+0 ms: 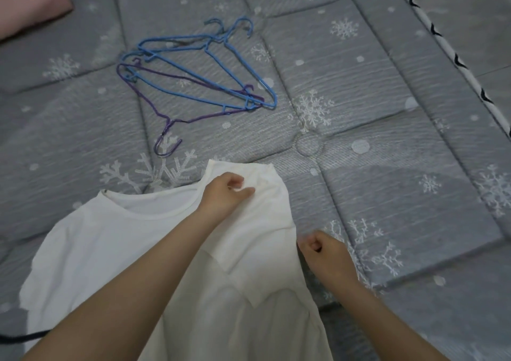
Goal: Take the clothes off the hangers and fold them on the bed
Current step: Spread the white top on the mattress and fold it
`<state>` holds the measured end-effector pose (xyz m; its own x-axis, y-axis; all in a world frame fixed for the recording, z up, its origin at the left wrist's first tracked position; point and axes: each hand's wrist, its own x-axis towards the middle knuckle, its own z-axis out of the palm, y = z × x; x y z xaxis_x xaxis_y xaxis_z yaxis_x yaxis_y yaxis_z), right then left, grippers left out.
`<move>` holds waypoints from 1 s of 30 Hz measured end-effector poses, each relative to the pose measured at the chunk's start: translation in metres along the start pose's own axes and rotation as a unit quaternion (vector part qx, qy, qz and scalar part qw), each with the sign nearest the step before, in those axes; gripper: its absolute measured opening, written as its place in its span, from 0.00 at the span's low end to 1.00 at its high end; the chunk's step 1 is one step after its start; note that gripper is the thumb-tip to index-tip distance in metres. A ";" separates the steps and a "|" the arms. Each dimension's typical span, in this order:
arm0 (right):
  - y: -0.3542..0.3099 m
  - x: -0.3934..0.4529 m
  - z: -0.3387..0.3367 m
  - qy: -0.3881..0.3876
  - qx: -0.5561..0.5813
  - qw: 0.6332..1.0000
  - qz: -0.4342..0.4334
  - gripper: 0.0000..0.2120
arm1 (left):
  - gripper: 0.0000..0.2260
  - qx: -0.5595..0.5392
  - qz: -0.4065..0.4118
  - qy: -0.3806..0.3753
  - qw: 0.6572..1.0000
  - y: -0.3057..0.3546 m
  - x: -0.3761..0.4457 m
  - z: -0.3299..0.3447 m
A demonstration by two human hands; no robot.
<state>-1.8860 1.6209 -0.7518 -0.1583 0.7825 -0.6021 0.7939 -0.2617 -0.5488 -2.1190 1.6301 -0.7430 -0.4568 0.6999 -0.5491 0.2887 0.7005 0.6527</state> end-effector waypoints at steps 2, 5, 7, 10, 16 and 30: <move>0.000 -0.007 0.000 -0.010 -0.025 1.000 -0.005 0.12 | 0.16 0.058 -0.008 0.002 0.998 -0.018 -0.007 -0.012; -0.006 -0.017 0.001 -0.037 -0.089 0.995 -0.002 0.14 | 0.15 0.112 -0.022 0.008 0.993 -0.042 -0.018 -0.028; -0.008 -0.023 0.004 -0.050 -0.139 0.989 -0.009 0.16 | 0.14 0.131 -0.029 0.000 0.991 -0.055 -0.026 -0.036; -0.007 -0.029 0.009 -0.075 -0.182 0.980 -0.026 0.14 | 0.11 0.139 -0.034 -0.038 0.989 -0.071 -0.036 -0.042; 0.005 -0.031 0.010 -0.023 -0.094 0.995 0.022 0.10 | 0.05 0.085 -0.018 0.056 0.995 -0.088 -0.043 -0.043; -0.081 -0.061 0.063 0.038 -0.085 0.988 -0.123 0.07 | 0.05 -0.035 -0.094 0.193 0.976 -0.161 -0.092 -0.149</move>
<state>-1.9779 1.5588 -0.7077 -0.3189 0.8529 -0.4133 0.8256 0.0357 -0.5632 -2.2486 1.4322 -0.7201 -0.7836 0.4449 -0.4335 0.1171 0.7911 0.6003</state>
